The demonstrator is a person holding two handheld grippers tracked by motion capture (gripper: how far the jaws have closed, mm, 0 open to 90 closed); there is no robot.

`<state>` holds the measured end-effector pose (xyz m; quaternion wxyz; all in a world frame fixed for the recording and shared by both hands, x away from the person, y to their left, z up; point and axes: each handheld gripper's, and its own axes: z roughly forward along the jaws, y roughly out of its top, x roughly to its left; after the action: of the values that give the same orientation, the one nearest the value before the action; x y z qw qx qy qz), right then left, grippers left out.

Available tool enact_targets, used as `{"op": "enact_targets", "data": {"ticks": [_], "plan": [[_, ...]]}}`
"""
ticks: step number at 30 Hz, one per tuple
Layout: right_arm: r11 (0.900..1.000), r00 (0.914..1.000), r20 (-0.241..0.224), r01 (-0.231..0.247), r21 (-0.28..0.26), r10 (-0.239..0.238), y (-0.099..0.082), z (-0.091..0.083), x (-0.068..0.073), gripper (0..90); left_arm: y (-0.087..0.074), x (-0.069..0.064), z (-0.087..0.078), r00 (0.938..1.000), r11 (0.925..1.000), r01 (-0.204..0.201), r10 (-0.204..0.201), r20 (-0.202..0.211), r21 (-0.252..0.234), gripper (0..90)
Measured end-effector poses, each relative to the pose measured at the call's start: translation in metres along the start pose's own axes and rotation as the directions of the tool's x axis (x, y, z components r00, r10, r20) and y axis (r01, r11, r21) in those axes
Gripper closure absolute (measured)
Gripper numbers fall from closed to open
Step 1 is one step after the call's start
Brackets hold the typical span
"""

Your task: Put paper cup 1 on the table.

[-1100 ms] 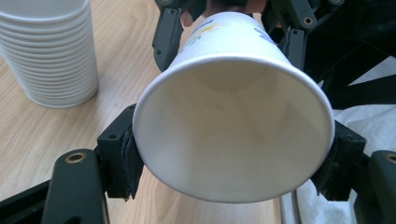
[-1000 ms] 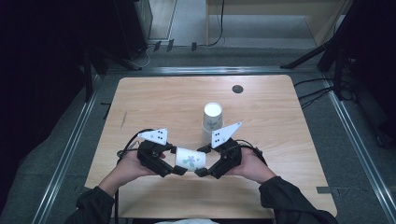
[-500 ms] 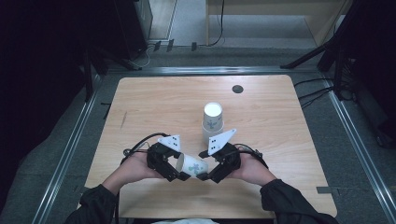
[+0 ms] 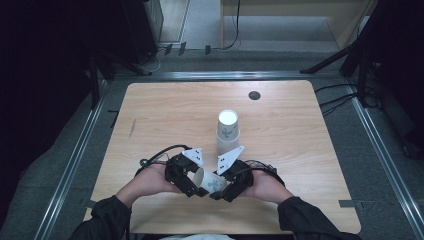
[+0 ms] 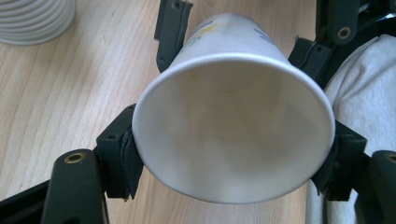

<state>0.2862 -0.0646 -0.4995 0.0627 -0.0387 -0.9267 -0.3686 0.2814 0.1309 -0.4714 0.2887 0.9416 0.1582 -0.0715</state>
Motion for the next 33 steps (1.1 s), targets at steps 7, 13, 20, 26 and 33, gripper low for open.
{"op": "enact_targets", "data": {"ticks": [7,13,20,26,33], "plan": [[0.9996,0.9999,0.013,0.004,0.028,-0.004,-0.004,0.001,0.002,33.9,0.005,-0.001,0.004,0.9996,0.9996,-0.028,0.028,0.008,0.009,24.3],[0.9994,0.9999,0.016,0.004,0.033,-0.005,-0.005,-0.001,0.003,34.3,0.005,0.0,0.005,0.9986,0.9988,-0.049,0.049,0.019,0.006,21.9],[1.0,0.9994,0.035,-0.001,-0.007,0.001,-0.004,-0.01,0.002,34.3,0.003,0.004,-0.004,0.999,0.9964,-0.042,0.043,0.013,-0.073,17.4],[0.9972,0.9987,0.048,-0.015,-0.073,0.019,-0.004,-0.022,-0.001,34.2,0.001,0.007,-0.016,0.9997,0.9846,-0.02,0.022,0.013,-0.174,17.4],[0.989,0.9978,0.049,-0.037,-0.144,0.044,-0.003,-0.031,-0.002,34.2,-0.001,0.006,-0.026,0.9999,0.9623,-0.009,0.011,0.007,-0.272,15.5]]}}
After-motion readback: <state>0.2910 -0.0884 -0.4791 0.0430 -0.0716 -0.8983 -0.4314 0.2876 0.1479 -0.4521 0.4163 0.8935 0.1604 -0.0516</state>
